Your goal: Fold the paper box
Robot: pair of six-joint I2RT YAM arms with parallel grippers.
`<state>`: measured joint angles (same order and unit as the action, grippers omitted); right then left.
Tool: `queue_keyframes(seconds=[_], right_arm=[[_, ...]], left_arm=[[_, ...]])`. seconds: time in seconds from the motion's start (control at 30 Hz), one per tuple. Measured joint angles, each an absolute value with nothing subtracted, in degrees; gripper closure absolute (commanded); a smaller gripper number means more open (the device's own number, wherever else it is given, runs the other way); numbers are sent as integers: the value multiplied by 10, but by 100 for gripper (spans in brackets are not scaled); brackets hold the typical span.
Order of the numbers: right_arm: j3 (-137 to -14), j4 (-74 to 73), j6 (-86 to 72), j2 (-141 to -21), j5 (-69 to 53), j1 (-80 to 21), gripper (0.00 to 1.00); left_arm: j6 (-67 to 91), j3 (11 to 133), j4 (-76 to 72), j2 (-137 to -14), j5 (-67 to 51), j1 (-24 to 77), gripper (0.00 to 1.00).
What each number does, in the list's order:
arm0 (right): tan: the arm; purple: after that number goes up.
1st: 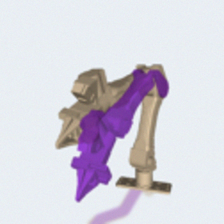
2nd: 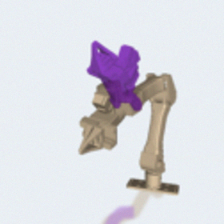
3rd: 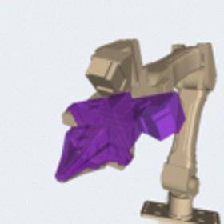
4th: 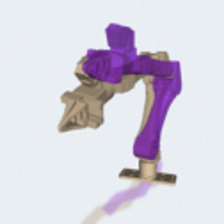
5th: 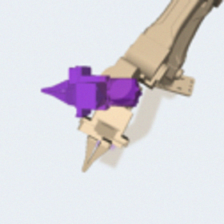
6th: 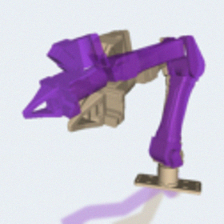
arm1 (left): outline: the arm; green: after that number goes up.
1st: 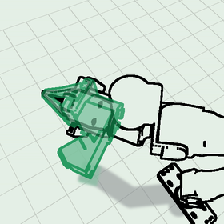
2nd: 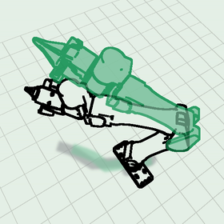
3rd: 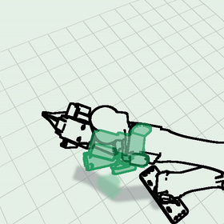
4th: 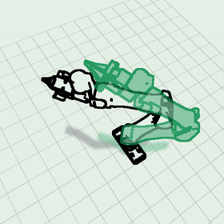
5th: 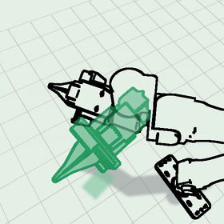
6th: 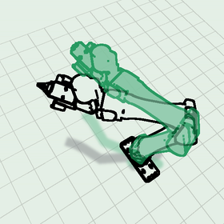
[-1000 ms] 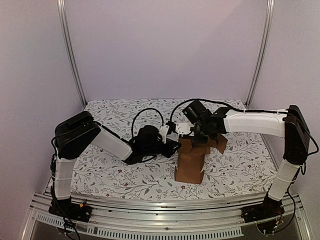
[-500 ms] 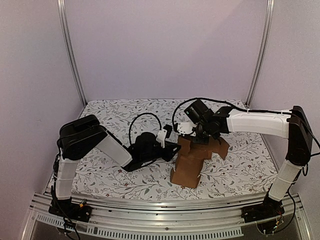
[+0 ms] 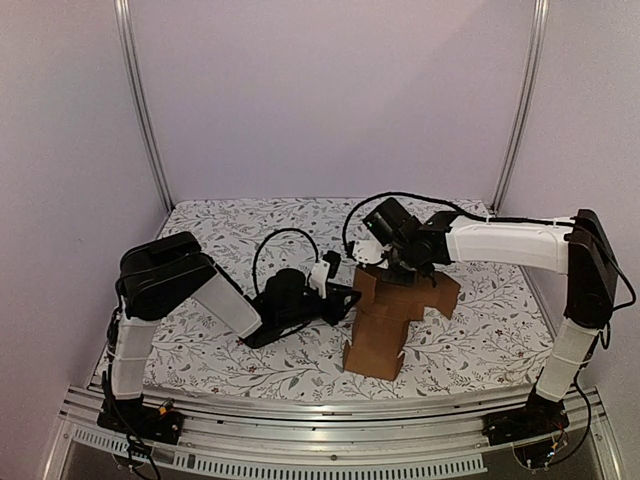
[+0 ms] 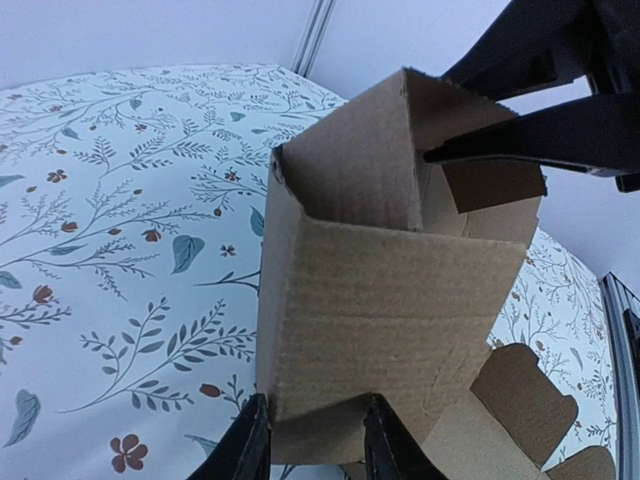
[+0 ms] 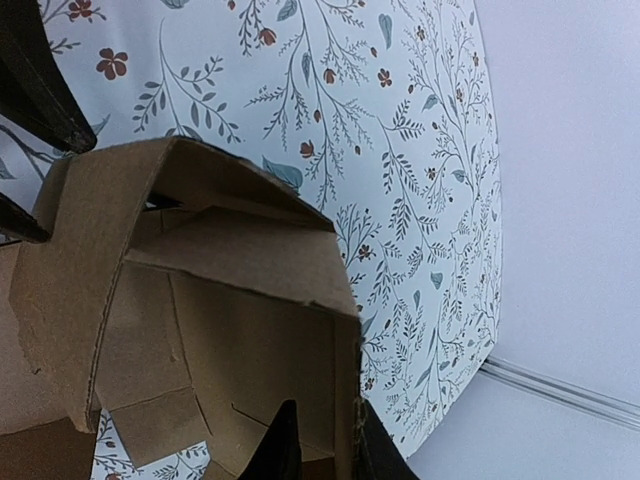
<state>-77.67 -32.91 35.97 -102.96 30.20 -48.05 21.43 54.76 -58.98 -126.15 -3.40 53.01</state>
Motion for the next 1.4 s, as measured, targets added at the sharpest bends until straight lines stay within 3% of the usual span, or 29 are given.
queue_keyframes(seconds=[0.27,0.73,0.9,1.1,1.3,1.4], right_arm=[[-777,-330,358,-1032,300,-482,80],[-785,-402,308,-1014,213,-488,64],[-794,-425,292,-1012,194,-488,64],[-812,-436,279,-1013,193,-481,71],[-821,-436,272,-1014,199,-478,91],[-822,-437,276,-1015,203,-478,94]], left_arm=[[215,546,-609,-1264,-34,530,70],[225,548,-633,-1295,-34,531,70],[226,548,-648,-1298,-34,531,69],[226,532,-675,-1298,-34,531,63],[226,524,-682,-1298,-45,531,62],[225,524,-682,-1298,-52,531,62]])
